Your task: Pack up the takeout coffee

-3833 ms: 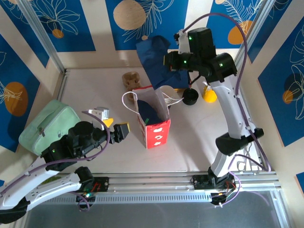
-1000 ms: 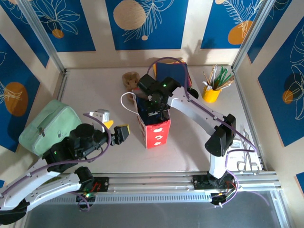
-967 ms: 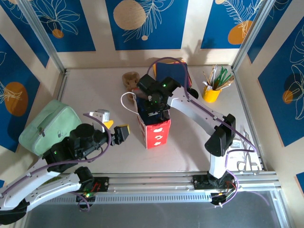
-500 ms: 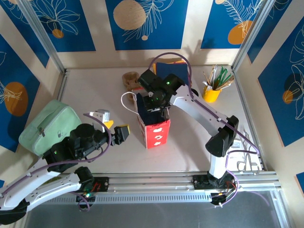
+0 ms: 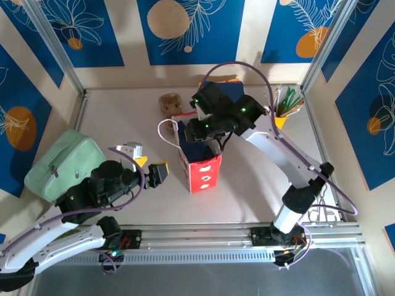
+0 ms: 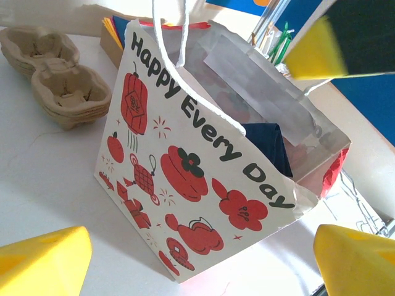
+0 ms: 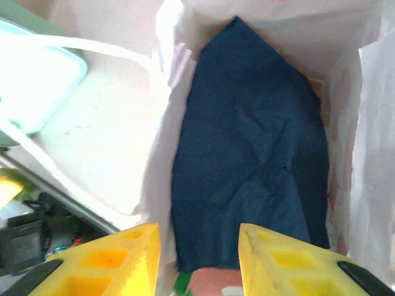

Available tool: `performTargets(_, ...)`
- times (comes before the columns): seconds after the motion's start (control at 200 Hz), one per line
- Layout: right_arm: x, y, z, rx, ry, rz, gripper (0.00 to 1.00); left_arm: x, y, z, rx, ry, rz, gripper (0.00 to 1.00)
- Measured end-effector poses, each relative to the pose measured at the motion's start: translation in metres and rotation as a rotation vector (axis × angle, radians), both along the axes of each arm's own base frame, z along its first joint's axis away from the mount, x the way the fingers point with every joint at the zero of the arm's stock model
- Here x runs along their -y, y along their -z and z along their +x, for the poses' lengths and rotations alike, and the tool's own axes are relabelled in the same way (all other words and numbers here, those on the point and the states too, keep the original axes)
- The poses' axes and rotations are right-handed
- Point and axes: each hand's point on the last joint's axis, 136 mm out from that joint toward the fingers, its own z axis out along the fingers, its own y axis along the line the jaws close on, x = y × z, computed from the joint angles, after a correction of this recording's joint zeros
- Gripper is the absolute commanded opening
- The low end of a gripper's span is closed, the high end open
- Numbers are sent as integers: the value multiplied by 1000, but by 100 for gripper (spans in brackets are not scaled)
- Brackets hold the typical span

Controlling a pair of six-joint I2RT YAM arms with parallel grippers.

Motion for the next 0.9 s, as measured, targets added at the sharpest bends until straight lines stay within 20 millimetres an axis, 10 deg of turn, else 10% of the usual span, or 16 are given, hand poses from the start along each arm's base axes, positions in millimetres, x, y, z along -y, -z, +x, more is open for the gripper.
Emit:
performTargets(0.28, 35, -38, -16, 135, 20, 96, 56, -12, 6, 10, 24, -73, 85, 98)
performTargets(0.51, 122, -45, -7, 257, 240, 142, 64, -47, 6, 28, 108, -247, 235, 99)
performTargets(0.9, 238, 33, 19, 312, 610, 31, 89, -141, 29, 57, 190, -665, 481, 99)
